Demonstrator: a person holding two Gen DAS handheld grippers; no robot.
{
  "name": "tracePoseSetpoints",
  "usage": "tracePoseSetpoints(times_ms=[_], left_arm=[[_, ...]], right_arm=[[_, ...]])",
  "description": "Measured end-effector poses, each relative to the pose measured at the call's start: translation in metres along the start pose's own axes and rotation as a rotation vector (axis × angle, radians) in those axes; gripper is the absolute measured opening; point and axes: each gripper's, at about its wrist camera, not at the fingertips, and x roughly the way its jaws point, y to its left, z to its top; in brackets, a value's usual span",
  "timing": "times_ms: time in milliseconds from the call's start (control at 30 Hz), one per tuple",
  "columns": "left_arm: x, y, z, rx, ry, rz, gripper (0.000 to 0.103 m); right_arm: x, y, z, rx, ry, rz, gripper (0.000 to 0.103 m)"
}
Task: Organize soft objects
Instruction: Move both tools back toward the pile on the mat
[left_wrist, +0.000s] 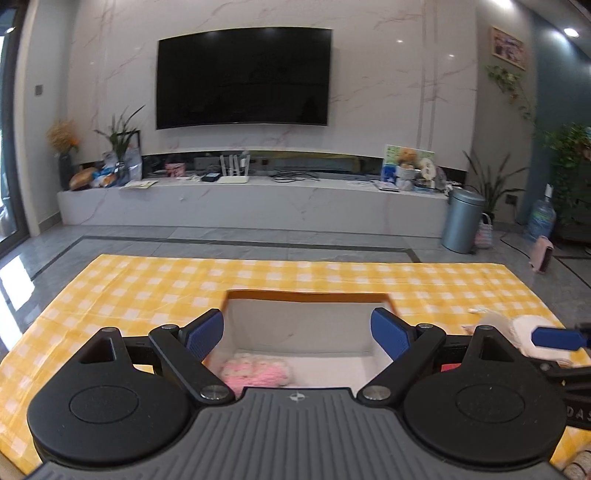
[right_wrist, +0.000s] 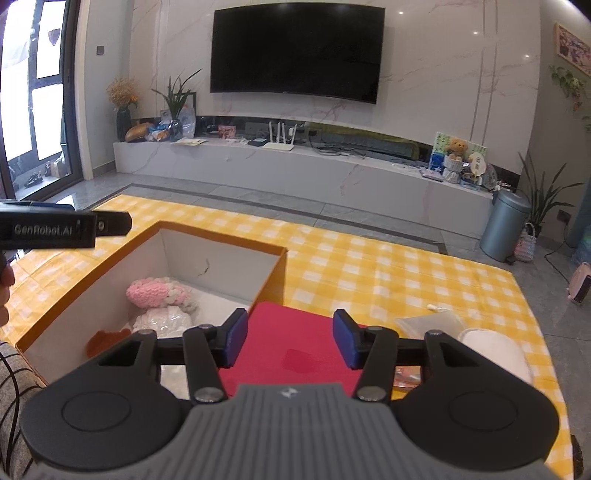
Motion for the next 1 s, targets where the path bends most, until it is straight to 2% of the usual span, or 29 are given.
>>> tracePoseSetpoints(times_ms=[67, 233, 333, 533, 767, 1000], left_arm=[[-0.003, -0.012, -0.001, 0.015, 0.003, -0.018, 0.103], [-0.008, -0.04, -0.004, 0.075, 0.011, -0.058, 0.103], [-0.009, -0.055, -0.005, 0.112, 0.042, -0.088, 0.103], [-0.018, -0.08, -0.009, 0.142, 0.06, -0.16, 0.103], [-0.021, -0.109, -0.008, 0.146, 0.088, -0.259, 0.103], [-0.006, -0.151, -0.02, 0.258, 0.123, -0.326, 0.103]], right_arm=[[-0.008, -0.008, 0.0, 0.013, -0.004, -0.009, 0.059], [-0.032, -0.031, -0.004, 0.046, -0.039, -0.058, 0.06], [-0.044, -0.048, -0.008, 0.076, -0.053, -0.081, 0.064], [-0.062, -0.085, -0.019, 0.134, -0.059, -0.169, 0.066], [-0.076, -0.125, -0.035, 0.211, -0.048, -0.252, 0.071], [-0.074, -0.159, -0.051, 0.284, 0.001, -0.321, 0.071]])
